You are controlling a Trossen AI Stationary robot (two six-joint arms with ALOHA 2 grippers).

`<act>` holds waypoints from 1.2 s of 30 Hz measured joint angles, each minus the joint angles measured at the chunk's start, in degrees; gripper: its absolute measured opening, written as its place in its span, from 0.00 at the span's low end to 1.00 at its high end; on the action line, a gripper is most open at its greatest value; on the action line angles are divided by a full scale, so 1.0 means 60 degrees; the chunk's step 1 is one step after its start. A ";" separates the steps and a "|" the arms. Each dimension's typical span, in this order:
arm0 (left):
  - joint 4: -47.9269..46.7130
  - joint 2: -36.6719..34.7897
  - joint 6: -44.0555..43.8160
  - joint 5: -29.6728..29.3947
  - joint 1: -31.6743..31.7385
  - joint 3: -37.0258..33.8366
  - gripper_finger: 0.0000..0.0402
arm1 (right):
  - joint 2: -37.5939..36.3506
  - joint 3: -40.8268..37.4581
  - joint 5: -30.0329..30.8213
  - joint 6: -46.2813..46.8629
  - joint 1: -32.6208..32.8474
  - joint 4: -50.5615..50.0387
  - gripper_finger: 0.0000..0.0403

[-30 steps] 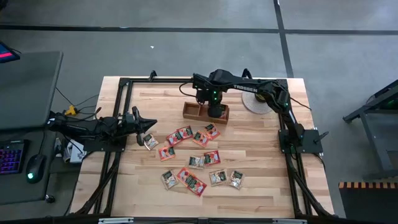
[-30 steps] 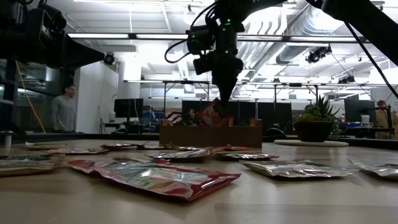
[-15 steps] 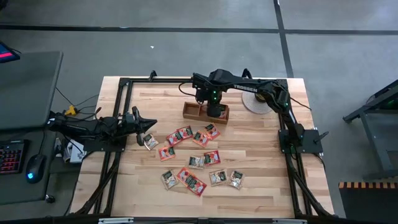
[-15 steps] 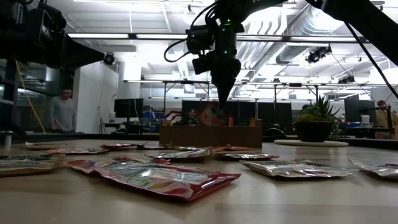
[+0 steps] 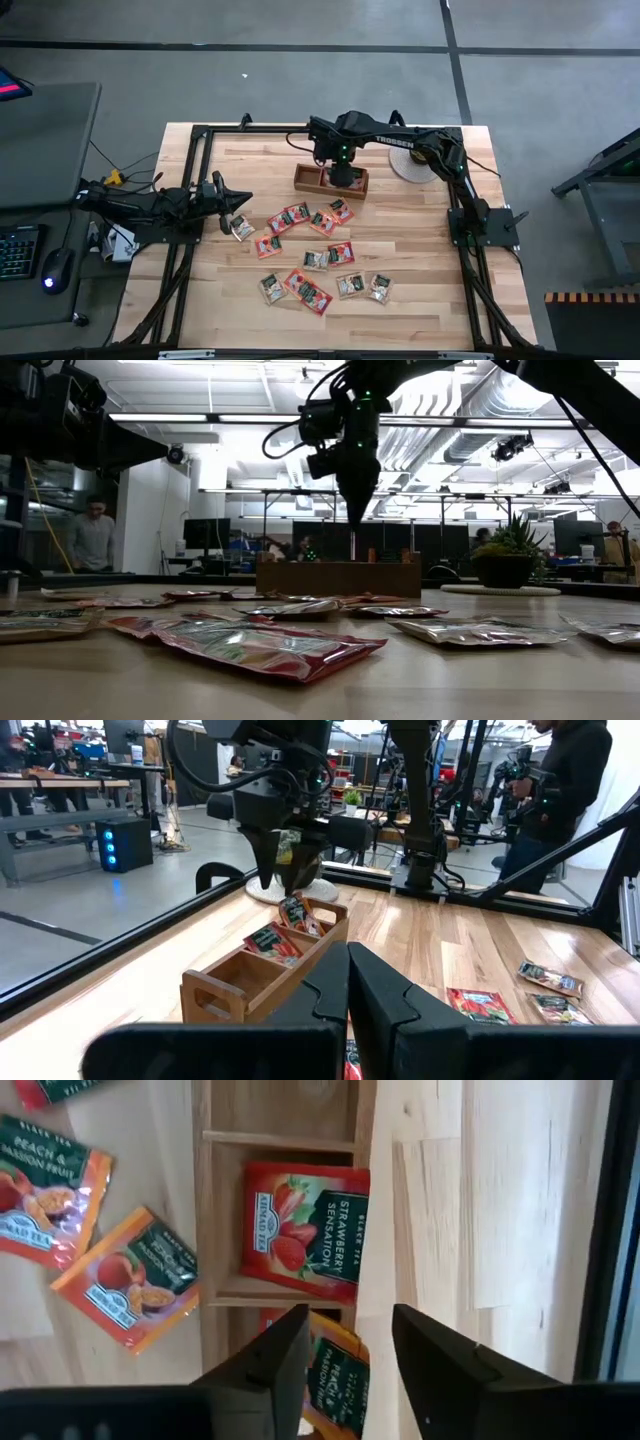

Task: Pick & Place Tea
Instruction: Put the brown tea bag into the left section of the wooden organizer

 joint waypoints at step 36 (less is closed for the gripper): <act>0.0000 -0.0004 0.0000 0.0009 -0.0001 -0.0002 0.00 | -0.7603 -0.8358 -0.2781 0.3836 0.0953 0.4135 0.40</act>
